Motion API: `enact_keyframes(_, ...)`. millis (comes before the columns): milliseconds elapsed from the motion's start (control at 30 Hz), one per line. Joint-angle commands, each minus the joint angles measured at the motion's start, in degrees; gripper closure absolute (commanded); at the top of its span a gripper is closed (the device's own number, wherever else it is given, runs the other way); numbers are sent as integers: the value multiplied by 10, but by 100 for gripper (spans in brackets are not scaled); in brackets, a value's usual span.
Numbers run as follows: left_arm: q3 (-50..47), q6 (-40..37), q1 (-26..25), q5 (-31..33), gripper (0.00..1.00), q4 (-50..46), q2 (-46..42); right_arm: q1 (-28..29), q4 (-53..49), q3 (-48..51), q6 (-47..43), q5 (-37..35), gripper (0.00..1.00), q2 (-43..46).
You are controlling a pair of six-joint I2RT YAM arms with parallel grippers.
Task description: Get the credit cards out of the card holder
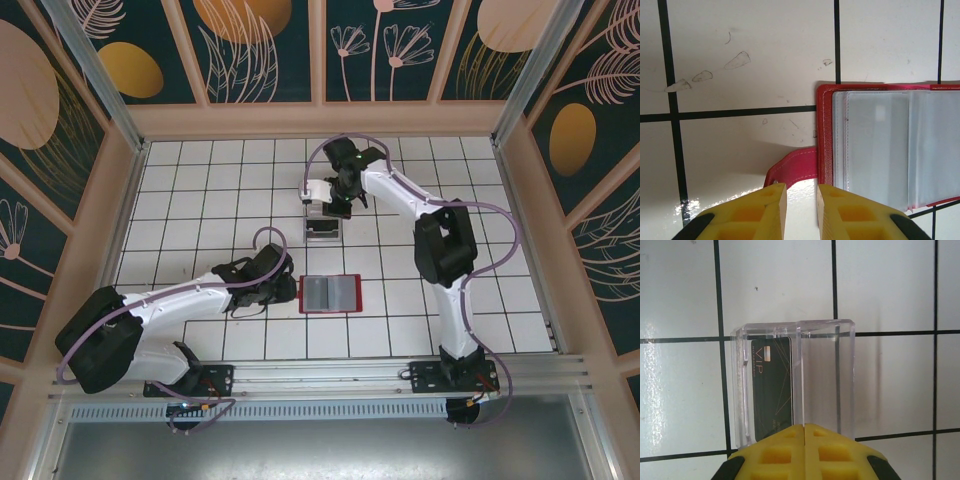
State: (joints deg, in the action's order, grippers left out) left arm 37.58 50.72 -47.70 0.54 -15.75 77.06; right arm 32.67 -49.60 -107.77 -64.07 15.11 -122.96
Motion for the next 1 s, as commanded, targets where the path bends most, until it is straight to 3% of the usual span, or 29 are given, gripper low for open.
enact_keyframes(0,0,7,-4,4,75,-15,-3,-1,-31,-24,-7,15,100,-20)
enact_keyframes(167,2,6,-5,2,75,-15,0,2,-30,-27,-3,10,100,-34)
enact_keyframes(300,5,4,-4,0,75,-16,3,1,-17,-32,4,-4,83,-37)
enact_keyframes(467,6,3,-4,1,75,-17,2,2,5,-32,9,-9,74,-28)
enact_keyframes(967,-6,9,-4,7,75,-22,-13,4,92,-4,11,-65,69,-11)
